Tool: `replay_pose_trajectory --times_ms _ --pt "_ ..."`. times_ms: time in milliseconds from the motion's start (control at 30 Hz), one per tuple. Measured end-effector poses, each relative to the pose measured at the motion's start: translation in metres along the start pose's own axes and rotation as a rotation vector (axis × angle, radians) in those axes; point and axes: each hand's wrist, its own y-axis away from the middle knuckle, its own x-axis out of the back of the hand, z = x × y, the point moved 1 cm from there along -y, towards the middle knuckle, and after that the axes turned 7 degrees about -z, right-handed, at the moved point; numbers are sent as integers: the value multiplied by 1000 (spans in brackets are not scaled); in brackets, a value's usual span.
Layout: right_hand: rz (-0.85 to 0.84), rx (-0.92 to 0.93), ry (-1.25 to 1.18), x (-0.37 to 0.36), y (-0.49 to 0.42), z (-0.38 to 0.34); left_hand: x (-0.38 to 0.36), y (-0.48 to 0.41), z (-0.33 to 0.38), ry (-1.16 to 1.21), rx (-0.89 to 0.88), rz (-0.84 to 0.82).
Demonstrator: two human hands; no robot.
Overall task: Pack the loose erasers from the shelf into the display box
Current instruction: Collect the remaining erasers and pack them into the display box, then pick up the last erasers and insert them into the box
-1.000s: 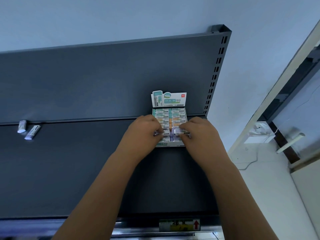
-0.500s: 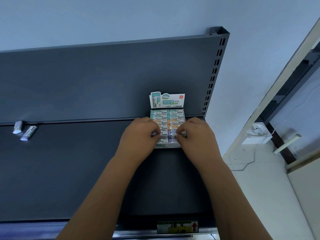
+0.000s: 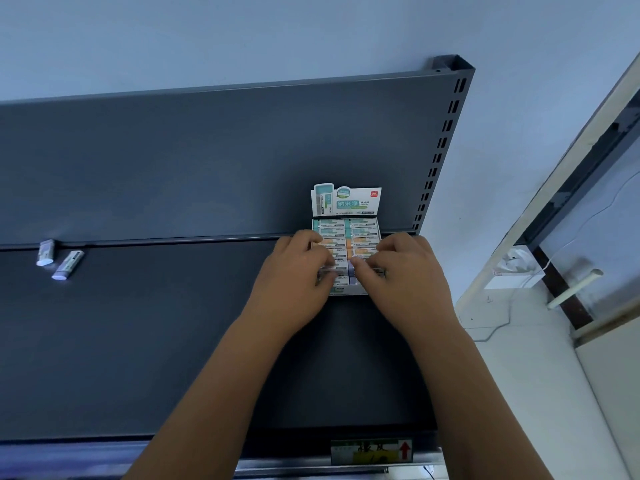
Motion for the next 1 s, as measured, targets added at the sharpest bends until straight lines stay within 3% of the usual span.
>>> replay_pose_trajectory --times_ms 233,767,1000 --pt "16 38 -154 9 10 -54 21 17 -10 -15 2 8" --pt "-166 -44 -127 -47 33 -180 84 92 -131 -148 112 -49" --pt "-237 18 -100 -58 38 -205 93 112 -146 -70 175 -18"
